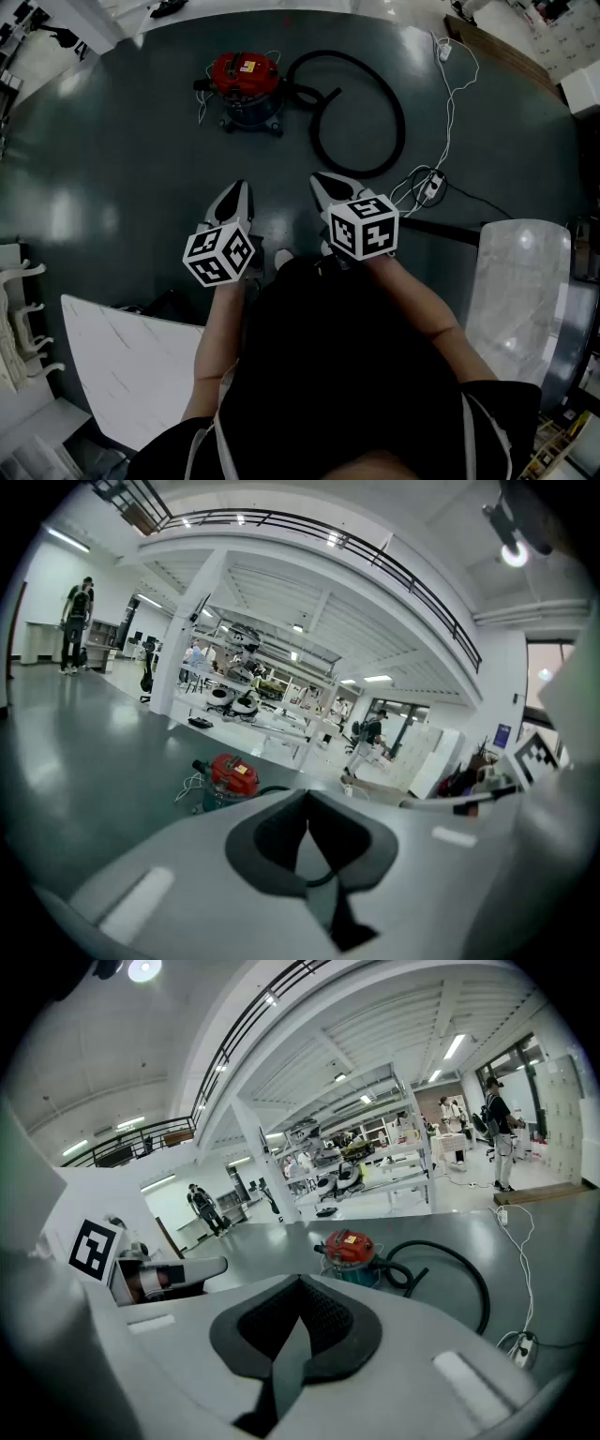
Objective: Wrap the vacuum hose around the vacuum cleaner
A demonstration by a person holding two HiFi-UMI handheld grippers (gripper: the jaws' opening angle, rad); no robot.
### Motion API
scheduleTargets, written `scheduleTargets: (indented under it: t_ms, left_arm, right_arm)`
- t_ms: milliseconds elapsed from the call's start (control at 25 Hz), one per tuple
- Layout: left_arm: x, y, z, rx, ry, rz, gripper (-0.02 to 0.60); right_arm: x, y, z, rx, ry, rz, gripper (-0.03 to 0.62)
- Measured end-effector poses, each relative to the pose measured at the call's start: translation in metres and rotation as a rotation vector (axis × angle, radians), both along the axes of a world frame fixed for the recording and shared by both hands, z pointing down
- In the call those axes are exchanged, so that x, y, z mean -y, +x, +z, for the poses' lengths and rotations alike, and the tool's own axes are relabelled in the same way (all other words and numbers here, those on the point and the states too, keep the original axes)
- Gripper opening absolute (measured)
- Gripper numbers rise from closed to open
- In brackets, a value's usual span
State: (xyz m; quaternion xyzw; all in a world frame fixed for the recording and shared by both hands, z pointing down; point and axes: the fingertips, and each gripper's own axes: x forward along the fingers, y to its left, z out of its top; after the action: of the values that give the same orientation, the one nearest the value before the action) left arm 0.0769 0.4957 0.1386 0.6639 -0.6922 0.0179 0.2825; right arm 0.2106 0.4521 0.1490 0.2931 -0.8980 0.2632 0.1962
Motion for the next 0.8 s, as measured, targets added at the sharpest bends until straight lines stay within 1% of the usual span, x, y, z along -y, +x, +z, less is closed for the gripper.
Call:
scheduleTargets:
  t_ms: [120, 200, 480, 640, 800]
  left_arm:
    - [-0.006, -0.01, 0.001, -0.001, -0.001, -0.039, 0.008]
    - [-0.009, -0.012, 0.001, 0.008, -0.005, -0.051, 0.009]
    - [-0.011, -0.012, 0.0, 0.016, -0.006, -0.053, 0.008]
    - [-0.01, -0.007, -0.003, 0.031, -0.002, -0.037, 0.009]
    - [-0.008, -0.005, -0.003, 0.026, -0.001, -0.024, 0.009]
  right_arm:
    - [-0.006, -0.009, 0.007, -0.029, 0.007, -0.048, -0.006]
    - [-0.01, -0.013, 0.009, -0.038, 0.007, -0.075, -0.006]
    - [-0.006, -0.02, 0.01, -0.051, 0.029, -0.105, -0.006]
    - [-0.008, -0.021, 0.01, -0.056, 0.031, -0.11, -0.006]
    - [-0.007, -0.024, 0.011, -0.057, 0.033, -0.11, -0.006]
